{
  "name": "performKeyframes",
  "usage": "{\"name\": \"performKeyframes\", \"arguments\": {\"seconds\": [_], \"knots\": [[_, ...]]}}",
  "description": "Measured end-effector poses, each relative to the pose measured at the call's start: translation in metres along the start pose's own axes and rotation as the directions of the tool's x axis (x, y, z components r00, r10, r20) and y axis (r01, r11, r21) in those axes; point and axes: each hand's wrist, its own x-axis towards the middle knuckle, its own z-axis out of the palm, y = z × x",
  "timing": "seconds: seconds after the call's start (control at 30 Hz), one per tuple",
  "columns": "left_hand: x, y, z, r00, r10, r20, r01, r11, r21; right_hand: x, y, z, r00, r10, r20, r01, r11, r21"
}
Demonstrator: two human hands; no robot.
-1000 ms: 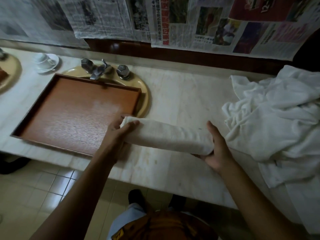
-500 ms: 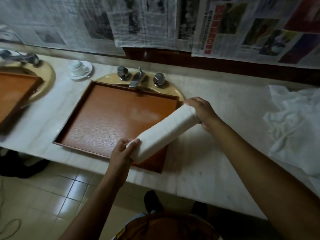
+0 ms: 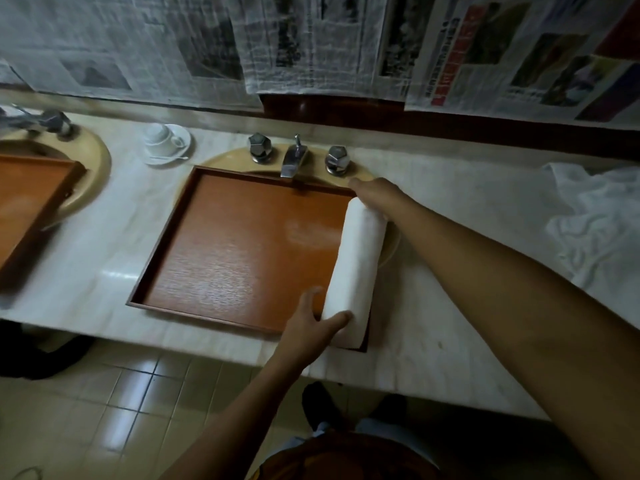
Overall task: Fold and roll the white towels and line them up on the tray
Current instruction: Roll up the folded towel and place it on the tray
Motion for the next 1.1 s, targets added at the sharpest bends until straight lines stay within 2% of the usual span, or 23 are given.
{"name": "performKeyframes", "arguments": {"seconds": [0.13, 0.27, 0.47, 0.6, 0.8, 0.9, 1.1], "knots": [[0.018, 0.005, -0.004, 0.990, -0.030, 0.138, 0.028, 0.999, 0.019, 0.000, 0.014, 0.001, 1.000, 0.015, 0.014, -0.014, 0.999, -0.047], [0.029, 0.013, -0.014, 0.977, -0.058, 0.204, 0.068, 0.997, -0.045, -0.008, 0.036, -0.001, 0.996, -0.090, 0.006, 0.090, 0.981, -0.173], [0.051, 0.025, -0.033, 0.976, 0.037, 0.212, -0.051, 0.997, 0.057, -0.046, 0.087, 0.014, 0.997, -0.080, -0.001, 0.080, 0.997, 0.012], [0.061, 0.032, -0.036, 0.948, 0.078, 0.309, -0.079, 0.997, -0.008, -0.065, 0.115, 0.041, 0.997, 0.011, 0.080, -0.028, 0.976, 0.216], [0.070, 0.028, -0.038, 0.900, 0.066, 0.430, -0.036, 0.996, -0.077, -0.068, 0.129, 0.049, 0.999, 0.002, 0.034, -0.011, 0.967, 0.254], [0.077, 0.028, -0.037, 0.916, 0.078, 0.393, -0.061, 0.997, -0.055, -0.061, 0.125, 0.041, 0.999, -0.036, -0.033, 0.042, 0.982, 0.186], [0.097, 0.054, -0.034, 0.975, 0.143, 0.171, -0.128, 0.987, -0.094, -0.034, 0.088, 0.025, 0.978, -0.139, -0.157, 0.156, 0.983, 0.098]]}}
